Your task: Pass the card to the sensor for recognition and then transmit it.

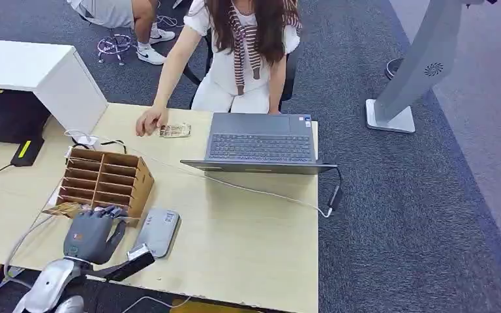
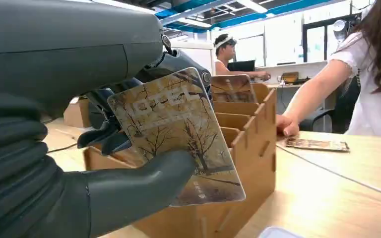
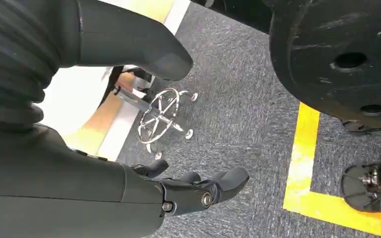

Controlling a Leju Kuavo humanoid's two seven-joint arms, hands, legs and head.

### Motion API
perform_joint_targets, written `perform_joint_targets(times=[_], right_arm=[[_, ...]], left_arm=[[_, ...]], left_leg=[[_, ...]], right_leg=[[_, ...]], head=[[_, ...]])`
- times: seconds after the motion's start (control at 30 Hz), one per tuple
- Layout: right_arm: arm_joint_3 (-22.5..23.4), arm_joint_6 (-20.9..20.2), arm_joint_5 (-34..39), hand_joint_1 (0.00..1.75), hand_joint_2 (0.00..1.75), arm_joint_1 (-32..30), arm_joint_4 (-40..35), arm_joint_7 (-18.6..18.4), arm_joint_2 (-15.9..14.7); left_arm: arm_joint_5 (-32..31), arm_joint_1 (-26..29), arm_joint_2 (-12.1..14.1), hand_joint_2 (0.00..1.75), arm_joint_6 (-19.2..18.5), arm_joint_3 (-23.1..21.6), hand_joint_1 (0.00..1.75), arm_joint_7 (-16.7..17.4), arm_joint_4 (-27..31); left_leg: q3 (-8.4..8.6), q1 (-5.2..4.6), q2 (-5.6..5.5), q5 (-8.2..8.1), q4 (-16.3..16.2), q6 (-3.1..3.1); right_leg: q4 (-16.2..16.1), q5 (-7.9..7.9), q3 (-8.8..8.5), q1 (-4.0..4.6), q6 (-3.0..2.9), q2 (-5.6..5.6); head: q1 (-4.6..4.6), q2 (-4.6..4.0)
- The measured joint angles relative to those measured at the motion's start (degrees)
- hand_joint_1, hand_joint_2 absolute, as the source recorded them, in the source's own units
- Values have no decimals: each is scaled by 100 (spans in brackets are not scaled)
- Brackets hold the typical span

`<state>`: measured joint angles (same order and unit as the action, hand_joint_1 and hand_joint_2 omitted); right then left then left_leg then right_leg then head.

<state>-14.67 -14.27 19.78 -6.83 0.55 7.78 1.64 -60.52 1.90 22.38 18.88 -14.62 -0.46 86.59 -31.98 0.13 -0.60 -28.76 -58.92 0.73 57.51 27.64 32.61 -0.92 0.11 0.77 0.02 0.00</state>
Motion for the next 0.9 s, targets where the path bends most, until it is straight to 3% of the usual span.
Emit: perform_joint_targets(times=[0.17, 0.53, 0.9], right_arm=[[-2, -7, 0, 0, 175, 25, 0, -15, 0], [-2, -17, 0, 0, 175, 36, 0, -24, -4], [-24, -87, 2, 0, 175, 42, 0, -61, -35]], left_arm=[[-118, -563, -261, 175, 9, -304, 175, 52, -428], [-227, -1110, -581, 175, 2, -688, 175, 79, -891], [-343, -1427, -741, 175, -466, -1237, 175, 297, -1396]], left_leg=[[1, 0, -1, 0, -1, 0], [5, 0, 3, 0, -2, 0], [6, 0, 4, 0, -2, 0]], right_leg=[[0, -5, -4, 0, 0, -1], [0, -5, -2, 0, -1, 5], [0, -5, -2, 0, -1, 6]], head=[[2, 0], [0, 0], [0, 0]])
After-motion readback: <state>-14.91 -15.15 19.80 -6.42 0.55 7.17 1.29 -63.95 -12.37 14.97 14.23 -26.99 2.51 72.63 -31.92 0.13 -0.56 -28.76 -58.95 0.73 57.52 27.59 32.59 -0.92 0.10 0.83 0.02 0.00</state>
